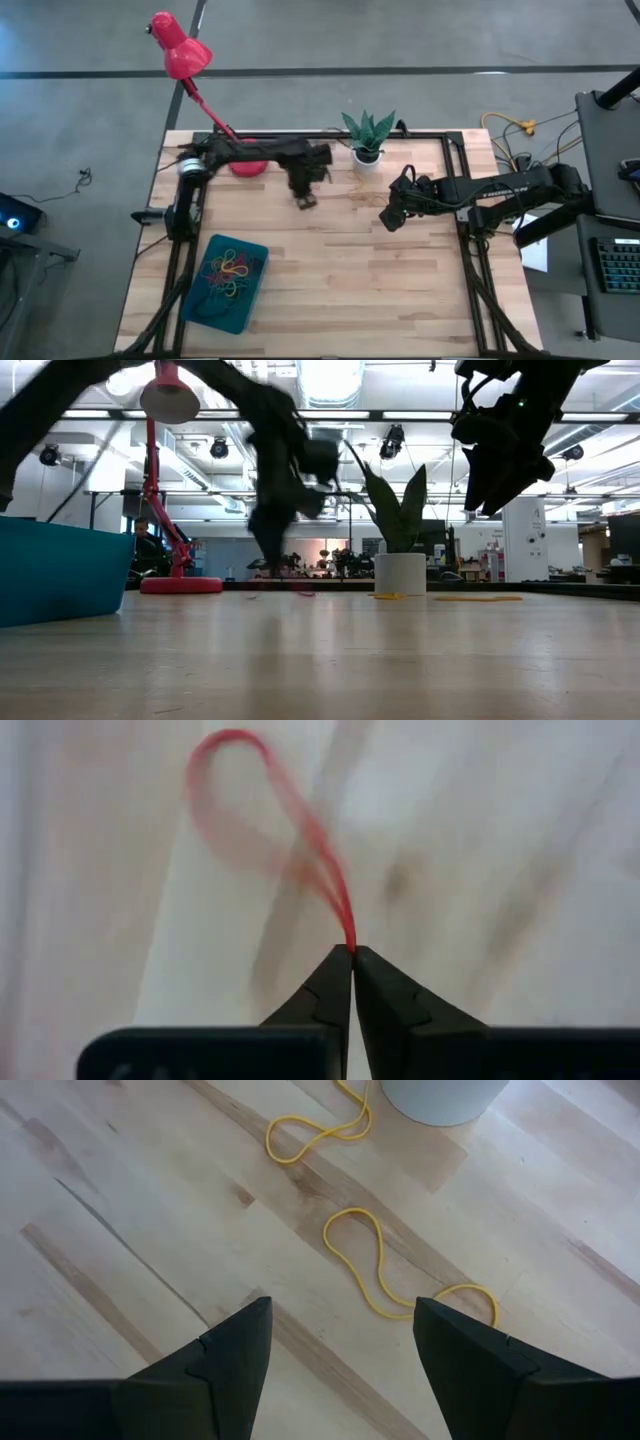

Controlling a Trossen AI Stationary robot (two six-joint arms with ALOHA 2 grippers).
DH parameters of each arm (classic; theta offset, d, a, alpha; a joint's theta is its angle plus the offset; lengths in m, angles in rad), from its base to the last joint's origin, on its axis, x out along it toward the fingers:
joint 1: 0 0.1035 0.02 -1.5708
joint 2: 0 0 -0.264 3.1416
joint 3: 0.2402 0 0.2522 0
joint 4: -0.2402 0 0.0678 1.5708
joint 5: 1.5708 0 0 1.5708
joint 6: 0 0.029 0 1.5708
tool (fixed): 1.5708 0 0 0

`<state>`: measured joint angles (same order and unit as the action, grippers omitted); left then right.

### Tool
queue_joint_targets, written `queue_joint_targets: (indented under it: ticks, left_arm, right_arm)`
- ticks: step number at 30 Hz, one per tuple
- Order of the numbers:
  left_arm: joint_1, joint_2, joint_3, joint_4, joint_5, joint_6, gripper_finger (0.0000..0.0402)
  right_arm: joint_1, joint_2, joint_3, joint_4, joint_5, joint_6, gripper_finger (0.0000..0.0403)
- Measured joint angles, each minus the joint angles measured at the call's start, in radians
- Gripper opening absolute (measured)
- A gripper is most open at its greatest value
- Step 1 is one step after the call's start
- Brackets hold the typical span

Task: Pick and place rubber bands into bin
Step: Put the red rubber band into the blue bin

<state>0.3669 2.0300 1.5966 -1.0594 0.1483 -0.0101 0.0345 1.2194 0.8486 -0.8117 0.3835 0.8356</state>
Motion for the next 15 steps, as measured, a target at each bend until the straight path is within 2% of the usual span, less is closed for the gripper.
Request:
queue_joint_targets:
  ticks: [3,10,15]
  left_arm:
    - [0.002,-0.091,-0.004,-0.124,-0.006,0.005,0.0]
    - [-0.024,-0.271,-0.001,-0.238,-0.01,-0.012,0.0]
    - [-0.081,-0.391,-0.003,-0.429,-0.008,-0.026,0.0]
  right_arm:
    - [0.0,0.0,0.0,0.001,0.001,-0.006,0.0228]
    - [0.0,0.0,-0.002,0.003,0.009,-0.035,0.0228]
    - [0.0,0.0,-0.002,0.003,0.01,-0.035,0.0228]
